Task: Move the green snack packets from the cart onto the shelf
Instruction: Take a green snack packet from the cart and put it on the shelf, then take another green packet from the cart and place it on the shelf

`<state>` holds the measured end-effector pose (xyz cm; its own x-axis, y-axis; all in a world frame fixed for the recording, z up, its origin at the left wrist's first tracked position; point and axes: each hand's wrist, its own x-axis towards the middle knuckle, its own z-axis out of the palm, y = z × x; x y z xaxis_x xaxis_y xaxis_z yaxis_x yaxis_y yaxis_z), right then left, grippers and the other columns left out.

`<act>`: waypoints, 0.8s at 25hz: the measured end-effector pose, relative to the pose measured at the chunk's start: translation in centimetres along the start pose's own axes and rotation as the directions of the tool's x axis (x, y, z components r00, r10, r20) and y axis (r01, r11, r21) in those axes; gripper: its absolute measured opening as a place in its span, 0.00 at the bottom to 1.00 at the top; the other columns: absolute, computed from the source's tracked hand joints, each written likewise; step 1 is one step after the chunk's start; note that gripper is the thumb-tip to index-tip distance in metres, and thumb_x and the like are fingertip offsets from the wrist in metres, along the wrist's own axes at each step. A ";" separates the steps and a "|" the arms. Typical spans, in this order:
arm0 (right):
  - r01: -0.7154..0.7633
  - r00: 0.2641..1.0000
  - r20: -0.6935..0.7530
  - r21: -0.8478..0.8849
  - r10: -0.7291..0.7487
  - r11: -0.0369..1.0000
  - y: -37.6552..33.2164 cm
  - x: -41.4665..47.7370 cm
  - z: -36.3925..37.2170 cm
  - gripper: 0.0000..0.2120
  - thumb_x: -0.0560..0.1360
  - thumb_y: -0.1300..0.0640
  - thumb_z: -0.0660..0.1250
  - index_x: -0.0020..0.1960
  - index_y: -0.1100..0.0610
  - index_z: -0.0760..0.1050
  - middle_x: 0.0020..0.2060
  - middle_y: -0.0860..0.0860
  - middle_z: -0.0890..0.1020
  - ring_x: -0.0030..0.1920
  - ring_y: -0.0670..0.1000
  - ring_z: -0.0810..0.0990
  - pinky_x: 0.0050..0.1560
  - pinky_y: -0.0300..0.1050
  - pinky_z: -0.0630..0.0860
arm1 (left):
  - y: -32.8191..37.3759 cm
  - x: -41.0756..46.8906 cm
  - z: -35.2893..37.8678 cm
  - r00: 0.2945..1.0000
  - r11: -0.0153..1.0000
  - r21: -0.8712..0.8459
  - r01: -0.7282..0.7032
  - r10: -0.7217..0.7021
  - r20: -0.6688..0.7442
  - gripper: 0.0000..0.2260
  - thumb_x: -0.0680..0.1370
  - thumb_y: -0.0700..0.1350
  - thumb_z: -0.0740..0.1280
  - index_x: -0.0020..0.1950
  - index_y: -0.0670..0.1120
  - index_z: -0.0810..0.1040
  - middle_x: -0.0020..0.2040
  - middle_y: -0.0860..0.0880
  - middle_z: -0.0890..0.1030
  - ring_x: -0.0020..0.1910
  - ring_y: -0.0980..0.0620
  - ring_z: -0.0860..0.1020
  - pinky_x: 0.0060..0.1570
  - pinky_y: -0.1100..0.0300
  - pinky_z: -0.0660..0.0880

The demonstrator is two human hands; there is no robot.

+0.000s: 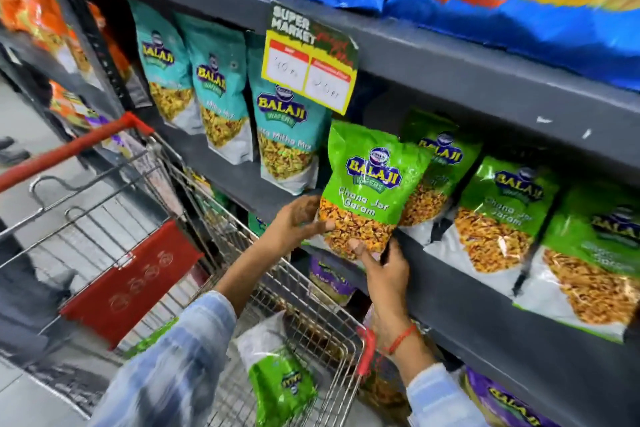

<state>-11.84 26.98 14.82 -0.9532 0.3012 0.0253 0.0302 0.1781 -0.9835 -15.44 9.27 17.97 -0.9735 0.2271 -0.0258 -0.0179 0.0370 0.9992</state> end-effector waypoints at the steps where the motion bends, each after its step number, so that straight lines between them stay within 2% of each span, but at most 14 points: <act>1: -0.006 0.999 -0.034 0.021 0.006 1.000 0.0 1.1 0.2 0.27 0.61 0.44 0.72 0.54 0.59 0.77 0.48 0.58 0.84 0.47 0.55 0.82 0.50 0.51 0.78 | 0.1 1.3 0.5 1.000 0.999 0.028 -0.024 0.025 -0.008 0.22 0.68 0.43 0.72 0.60 0.41 0.74 0.56 0.43 0.81 0.54 0.52 0.78 0.59 0.56 0.75; 2: -0.002 0.999 -0.044 0.058 0.005 0.998 0.1 2.2 0.5 0.26 0.63 0.44 0.72 0.55 0.60 0.76 0.50 0.59 0.84 0.49 0.55 0.82 0.52 0.48 0.78 | 0.3 2.6 0.9 0.998 0.997 0.059 -0.049 0.051 -0.022 0.23 0.69 0.44 0.71 0.62 0.41 0.73 0.57 0.42 0.80 0.54 0.54 0.78 0.60 0.57 0.74; 3: 0.000 0.999 -0.042 0.078 0.003 0.997 0.0 3.0 0.8 0.25 0.65 0.46 0.71 0.55 0.61 0.75 0.52 0.60 0.83 0.50 0.54 0.81 0.53 0.41 0.77 | 0.5 3.6 1.1 0.996 0.994 0.080 -0.076 0.079 -0.035 0.24 0.69 0.46 0.70 0.63 0.41 0.72 0.58 0.42 0.79 0.53 0.59 0.78 0.60 0.60 0.73; 4: 0.013 0.999 -0.044 0.078 -0.009 0.997 0.1 3.8 1.2 0.24 0.67 0.49 0.70 0.56 0.63 0.75 0.53 0.61 0.82 0.51 0.53 0.80 0.50 0.33 0.74 | 0.5 4.6 1.3 0.994 0.990 0.104 -0.097 0.102 -0.040 0.25 0.69 0.47 0.69 0.64 0.42 0.71 0.58 0.44 0.77 0.52 0.64 0.78 0.58 0.65 0.73; 5: 0.028 0.998 -0.049 0.071 -0.024 0.997 0.2 4.3 1.4 0.21 0.69 0.52 0.70 0.57 0.64 0.74 0.54 0.62 0.81 0.52 0.53 0.79 0.46 0.31 0.72 | 0.4 5.4 1.5 0.993 0.987 0.121 -0.105 0.111 -0.044 0.25 0.69 0.46 0.68 0.64 0.42 0.70 0.59 0.44 0.76 0.51 0.68 0.77 0.57 0.68 0.72; 7: 0.003 0.999 -0.038 0.081 0.000 0.997 1.1 4.8 1.8 0.20 0.71 0.52 0.69 0.58 0.62 0.73 0.56 0.62 0.81 0.54 0.55 0.79 0.49 0.37 0.72 | 0.0 5.8 2.1 0.992 0.985 0.147 -0.086 0.099 -0.080 0.23 0.70 0.43 0.67 0.64 0.41 0.69 0.59 0.43 0.75 0.53 0.64 0.77 0.59 0.64 0.72; 9: 0.010 0.996 -0.086 0.098 -0.001 0.995 1.3 4.2 1.6 0.25 0.68 0.46 0.69 0.59 0.60 0.73 0.58 0.60 0.80 0.56 0.55 0.78 0.56 0.46 0.73 | -0.2 4.6 2.5 0.984 0.982 0.182 -0.049 0.079 -0.160 0.27 0.70 0.44 0.66 0.67 0.38 0.67 0.63 0.42 0.74 0.60 0.53 0.74 0.63 0.55 0.70; 10: 0.048 0.989 -0.144 0.109 -0.032 0.993 1.5 3.7 1.4 0.28 0.68 0.44 0.69 0.61 0.60 0.72 0.59 0.58 0.78 0.58 0.54 0.77 0.61 0.49 0.73 | -0.3 3.6 2.4 0.974 0.983 0.183 -0.027 0.067 -0.218 0.29 0.70 0.45 0.67 0.68 0.37 0.65 0.66 0.40 0.73 0.63 0.50 0.72 0.65 0.53 0.69; 12: 0.179 0.956 -0.249 0.079 -0.154 0.981 2.1 1.5 1.3 0.30 0.71 0.43 0.67 0.64 0.64 0.69 0.60 0.56 0.75 0.61 0.55 0.75 0.65 0.52 0.72 | -1.7 0.8 2.1 0.937 0.989 0.144 -0.026 0.074 -0.342 0.25 0.72 0.43 0.68 0.67 0.39 0.67 0.66 0.40 0.74 0.64 0.49 0.74 0.62 0.57 0.72; 13: 0.212 0.955 -0.229 0.077 -0.189 0.974 2.2 -0.4 1.6 0.30 0.72 0.44 0.65 0.64 0.65 0.68 0.60 0.57 0.74 0.62 0.54 0.75 0.66 0.48 0.71 | -2.9 -0.8 1.7 0.910 0.993 0.111 -0.029 0.072 -0.409 0.20 0.74 0.41 0.67 0.64 0.40 0.70 0.62 0.42 0.77 0.60 0.54 0.76 0.58 0.61 0.75; 15: 0.231 0.973 -0.032 0.063 -0.229 0.971 3.4 -4.4 2.8 0.24 0.74 0.47 0.64 0.61 0.64 0.70 0.56 0.57 0.75 0.58 0.50 0.76 0.62 0.38 0.73 | -6.1 -4.5 0.8 0.832 0.997 0.054 0.059 -0.020 -0.554 0.11 0.75 0.38 0.67 0.57 0.41 0.74 0.50 0.49 0.80 0.46 0.66 0.78 0.46 0.68 0.76; 16: 0.233 0.965 0.121 -0.001 -0.231 0.972 4.6 -6.0 3.8 0.19 0.74 0.48 0.64 0.58 0.61 0.72 0.53 0.55 0.77 0.54 0.49 0.77 0.58 0.37 0.74 | -8.3 -6.2 0.2 0.785 0.989 0.006 0.146 -0.112 -0.609 0.09 0.74 0.37 0.67 0.53 0.41 0.74 0.45 0.50 0.80 0.41 0.67 0.78 0.44 0.67 0.75; 18: 0.173 0.903 0.425 -0.217 -0.067 0.961 9.0 -7.8 6.2 0.10 0.75 0.53 0.64 0.54 0.56 0.74 0.48 0.53 0.80 0.48 0.50 0.79 0.49 0.43 0.77 | -14.1 -9.2 -1.1 0.690 0.922 -0.065 0.381 -0.330 -0.645 0.08 0.72 0.40 0.70 0.49 0.42 0.75 0.42 0.44 0.81 0.43 0.54 0.80 0.48 0.57 0.76; 20: 0.024 0.813 0.532 -0.437 0.237 0.899 14.2 -8.2 8.0 0.09 0.74 0.58 0.65 0.54 0.58 0.76 0.49 0.56 0.83 0.47 0.52 0.80 0.42 0.43 0.76 | -20.2 -12.1 -2.1 0.604 0.768 -0.027 0.639 -0.523 -0.601 0.15 0.66 0.48 0.73 0.42 0.37 0.79 0.42 0.35 0.82 0.45 0.42 0.81 0.49 0.48 0.76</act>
<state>-6.00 19.57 -0.76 -0.9276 -0.2116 -0.3078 0.1357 0.5768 -0.8055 -3.76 3.72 -1.87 -0.7156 -0.4671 -0.5194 -0.6422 0.1475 0.7522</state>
